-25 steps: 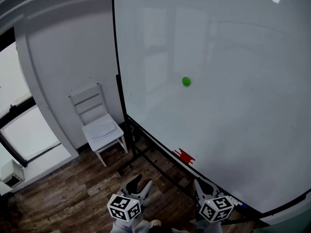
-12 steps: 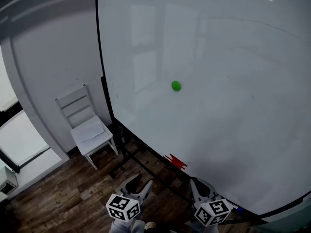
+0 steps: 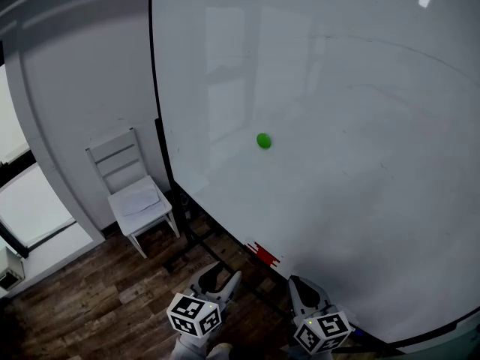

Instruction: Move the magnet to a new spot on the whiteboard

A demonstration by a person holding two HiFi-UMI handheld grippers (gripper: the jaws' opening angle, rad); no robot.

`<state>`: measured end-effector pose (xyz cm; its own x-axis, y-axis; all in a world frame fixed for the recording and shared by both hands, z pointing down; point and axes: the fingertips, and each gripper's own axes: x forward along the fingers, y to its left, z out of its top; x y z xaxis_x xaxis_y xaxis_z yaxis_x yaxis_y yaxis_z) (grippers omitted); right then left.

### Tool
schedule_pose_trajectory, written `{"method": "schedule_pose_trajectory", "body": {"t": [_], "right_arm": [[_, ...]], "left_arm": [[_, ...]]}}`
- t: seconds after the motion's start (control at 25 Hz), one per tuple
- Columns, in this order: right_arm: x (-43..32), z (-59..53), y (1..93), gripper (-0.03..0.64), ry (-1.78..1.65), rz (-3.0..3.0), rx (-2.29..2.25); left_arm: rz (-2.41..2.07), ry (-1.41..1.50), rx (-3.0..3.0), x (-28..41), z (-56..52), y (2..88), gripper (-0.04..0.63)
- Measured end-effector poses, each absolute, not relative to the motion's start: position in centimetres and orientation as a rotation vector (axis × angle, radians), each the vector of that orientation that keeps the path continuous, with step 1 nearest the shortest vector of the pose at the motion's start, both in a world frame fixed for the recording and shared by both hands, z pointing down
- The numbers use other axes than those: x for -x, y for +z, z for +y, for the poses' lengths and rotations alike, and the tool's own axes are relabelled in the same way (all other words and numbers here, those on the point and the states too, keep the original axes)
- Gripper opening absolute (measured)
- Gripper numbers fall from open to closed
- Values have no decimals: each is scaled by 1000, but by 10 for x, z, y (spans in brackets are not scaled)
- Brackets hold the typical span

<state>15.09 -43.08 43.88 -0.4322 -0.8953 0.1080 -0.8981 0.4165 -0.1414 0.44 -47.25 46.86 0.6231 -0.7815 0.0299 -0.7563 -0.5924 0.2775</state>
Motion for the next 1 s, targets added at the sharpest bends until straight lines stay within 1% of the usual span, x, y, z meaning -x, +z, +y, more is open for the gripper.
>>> {"method": "schedule_pose_trajectory", "body": {"t": [0.32,0.6,1.0], "right_arm": [[-154,-429,402,29,182,-2671,-1690],[-149,-426,371,29,57,-2702,-1663],[-137,-423,328,29,-98,-2687,-1635]], "left_arm": [[-1252,-230,-2715,-24,-505,408,188],[-1205,-298,-2857,-37,-531,331,189],[-1292,-334,-2934,-33,-561,246,188]]}}
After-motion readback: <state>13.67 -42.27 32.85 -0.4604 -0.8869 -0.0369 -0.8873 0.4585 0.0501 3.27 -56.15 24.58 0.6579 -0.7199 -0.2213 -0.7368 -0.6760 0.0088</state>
